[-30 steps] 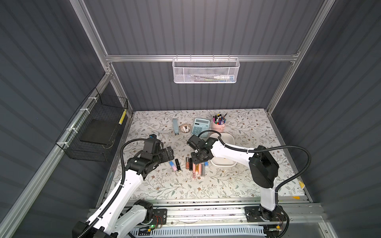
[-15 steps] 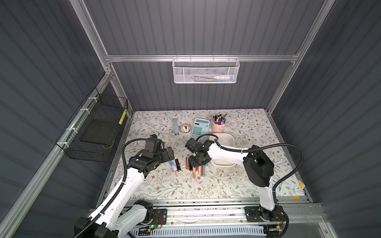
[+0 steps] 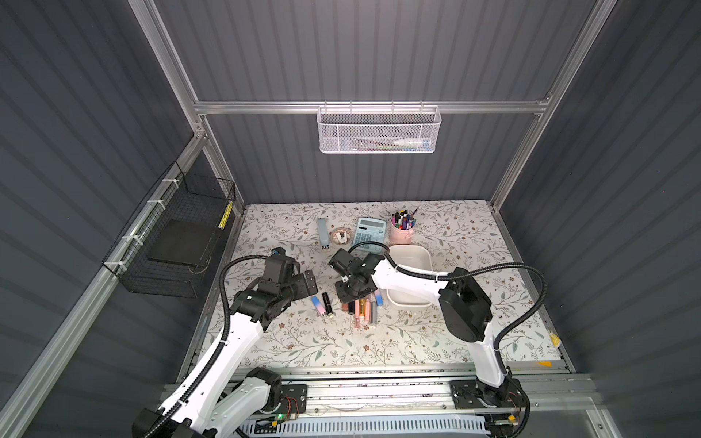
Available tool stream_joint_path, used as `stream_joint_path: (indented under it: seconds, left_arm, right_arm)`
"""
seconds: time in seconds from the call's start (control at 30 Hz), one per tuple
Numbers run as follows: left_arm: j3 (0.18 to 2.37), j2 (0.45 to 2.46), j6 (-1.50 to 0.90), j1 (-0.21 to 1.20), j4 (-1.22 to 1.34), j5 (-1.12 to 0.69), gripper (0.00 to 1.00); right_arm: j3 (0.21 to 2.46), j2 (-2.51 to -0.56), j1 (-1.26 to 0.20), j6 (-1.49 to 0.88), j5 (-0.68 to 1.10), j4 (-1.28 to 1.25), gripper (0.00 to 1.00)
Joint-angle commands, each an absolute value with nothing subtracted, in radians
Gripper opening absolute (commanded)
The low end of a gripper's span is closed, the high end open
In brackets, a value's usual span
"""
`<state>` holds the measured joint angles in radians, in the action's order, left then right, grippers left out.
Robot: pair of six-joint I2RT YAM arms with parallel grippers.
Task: Put the lipstick into the storage box
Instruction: Pick up the lipstick at the center of the board.
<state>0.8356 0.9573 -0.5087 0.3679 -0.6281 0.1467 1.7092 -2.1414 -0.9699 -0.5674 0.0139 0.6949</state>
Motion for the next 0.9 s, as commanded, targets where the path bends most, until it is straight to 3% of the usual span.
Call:
stream_joint_path:
  seconds: [0.0, 0.87]
  left_arm:
    - [0.859, 0.940, -0.494, 0.371, -0.660, 0.164, 1.00]
    - [0.838, 0.927, -0.480, 0.371, -0.634, 0.173, 1.00]
  right_arm:
    - [1.745, -2.170, -0.980, -0.558, 0.029, 0.749, 0.35]
    - [1.843, -2.287, -0.980, -0.571, 0.036, 0.814, 0.35]
